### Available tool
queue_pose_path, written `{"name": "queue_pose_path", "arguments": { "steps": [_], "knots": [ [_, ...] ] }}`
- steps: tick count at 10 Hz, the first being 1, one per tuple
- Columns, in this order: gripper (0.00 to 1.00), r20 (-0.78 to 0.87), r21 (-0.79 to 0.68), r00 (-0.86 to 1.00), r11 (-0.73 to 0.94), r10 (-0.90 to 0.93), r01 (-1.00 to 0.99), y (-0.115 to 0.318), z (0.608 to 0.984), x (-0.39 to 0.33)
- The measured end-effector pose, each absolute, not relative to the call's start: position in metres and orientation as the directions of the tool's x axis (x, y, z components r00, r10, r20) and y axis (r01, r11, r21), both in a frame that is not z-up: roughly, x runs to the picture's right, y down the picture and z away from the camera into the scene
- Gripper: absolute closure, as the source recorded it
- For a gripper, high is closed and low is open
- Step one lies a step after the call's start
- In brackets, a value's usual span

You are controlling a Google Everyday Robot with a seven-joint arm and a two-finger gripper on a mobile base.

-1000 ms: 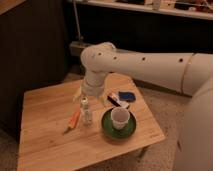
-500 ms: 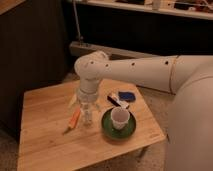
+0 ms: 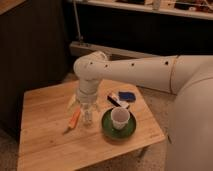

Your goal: Drag the pepper across the table

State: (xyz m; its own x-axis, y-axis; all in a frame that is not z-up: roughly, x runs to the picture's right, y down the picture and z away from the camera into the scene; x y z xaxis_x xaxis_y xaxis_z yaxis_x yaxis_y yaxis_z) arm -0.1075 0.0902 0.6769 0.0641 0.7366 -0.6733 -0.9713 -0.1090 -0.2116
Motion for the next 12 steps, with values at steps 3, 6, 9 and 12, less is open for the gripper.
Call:
{"name": "queue_pose_path", "arguments": {
  "steps": [3,6,9,12],
  "knots": [
    [0.20,-0.646,-0.239,0.098,-0.079,0.757,-0.968,0.115,0.655,-0.144],
    [0.20,-0.655,-0.203,0.099,-0.048,0.749,-0.978,0.144,0.658,-0.171],
    [0.20,-0.676,-0.149,0.055,-0.063,0.735,-0.987,0.155,0.688,-0.181],
    [0.20,-0.682,-0.109,0.004,-0.096,0.731,-0.989,0.155,0.709,-0.190]
  ]
}}
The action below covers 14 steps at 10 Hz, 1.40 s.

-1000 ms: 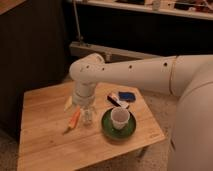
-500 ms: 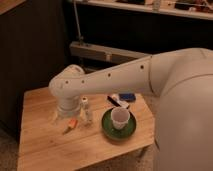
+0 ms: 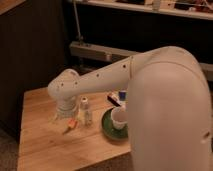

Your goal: Drag the pepper across the table

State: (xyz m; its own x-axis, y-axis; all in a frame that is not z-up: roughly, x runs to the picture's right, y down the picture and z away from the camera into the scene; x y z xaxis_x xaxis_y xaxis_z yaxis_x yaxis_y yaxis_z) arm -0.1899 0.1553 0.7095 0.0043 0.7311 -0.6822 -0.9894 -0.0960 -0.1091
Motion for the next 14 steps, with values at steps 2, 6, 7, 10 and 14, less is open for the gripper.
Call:
{"name": "queue_pose_path", "arguments": {
  "steps": [2,6,7,10,14],
  "knots": [
    [0.20,-0.682,-0.088,-0.018,-0.106,0.731,-0.990,0.156,0.724,-0.206],
    [0.20,-0.671,-0.078,-0.049,-0.136,0.740,-0.988,0.157,0.748,-0.210],
    [0.20,-0.672,-0.075,-0.058,-0.146,0.739,-0.986,0.154,0.756,-0.203],
    [0.20,-0.686,-0.077,-0.075,-0.175,0.724,-0.982,0.155,0.775,-0.198],
    [0.20,-0.706,-0.074,-0.072,-0.175,0.705,-0.982,0.155,0.801,-0.200]
  ]
}}
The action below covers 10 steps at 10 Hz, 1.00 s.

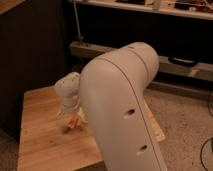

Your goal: Drag the pepper across the table

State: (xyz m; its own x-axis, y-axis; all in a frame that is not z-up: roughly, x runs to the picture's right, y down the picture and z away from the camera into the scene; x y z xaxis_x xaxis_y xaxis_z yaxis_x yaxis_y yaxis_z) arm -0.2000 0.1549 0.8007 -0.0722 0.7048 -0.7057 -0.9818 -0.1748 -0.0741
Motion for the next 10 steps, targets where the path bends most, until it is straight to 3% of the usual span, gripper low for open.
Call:
{"name": "queue_pose_path", "arguments": {
  "steps": [4,10],
  "knots": [
    [0.20,-0.727,-0.058,-0.077,-0.173,0.682,-0.983,0.159,0.822,-0.191],
    [0.20,-0.736,-0.088,-0.074,-0.203,0.673,-0.975,0.173,0.826,-0.197]
  ]
}}
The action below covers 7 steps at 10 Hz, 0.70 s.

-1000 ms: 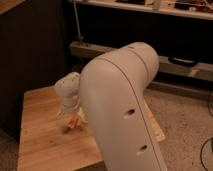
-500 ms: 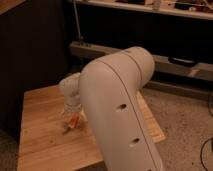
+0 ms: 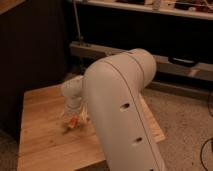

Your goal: Drag the pepper across the table

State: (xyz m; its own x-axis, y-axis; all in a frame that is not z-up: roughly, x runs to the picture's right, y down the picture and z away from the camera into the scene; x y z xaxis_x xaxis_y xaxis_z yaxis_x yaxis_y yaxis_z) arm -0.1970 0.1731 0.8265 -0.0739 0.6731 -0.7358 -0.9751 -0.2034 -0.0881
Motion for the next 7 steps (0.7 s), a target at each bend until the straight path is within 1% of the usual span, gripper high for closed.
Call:
{"name": "queue_pose_path", "arguments": {
  "steps": [7],
  "knots": [
    [0.20,-0.732,-0.069,-0.051,-0.149,0.679,-0.986,0.186,0.832,-0.211]
  ]
}}
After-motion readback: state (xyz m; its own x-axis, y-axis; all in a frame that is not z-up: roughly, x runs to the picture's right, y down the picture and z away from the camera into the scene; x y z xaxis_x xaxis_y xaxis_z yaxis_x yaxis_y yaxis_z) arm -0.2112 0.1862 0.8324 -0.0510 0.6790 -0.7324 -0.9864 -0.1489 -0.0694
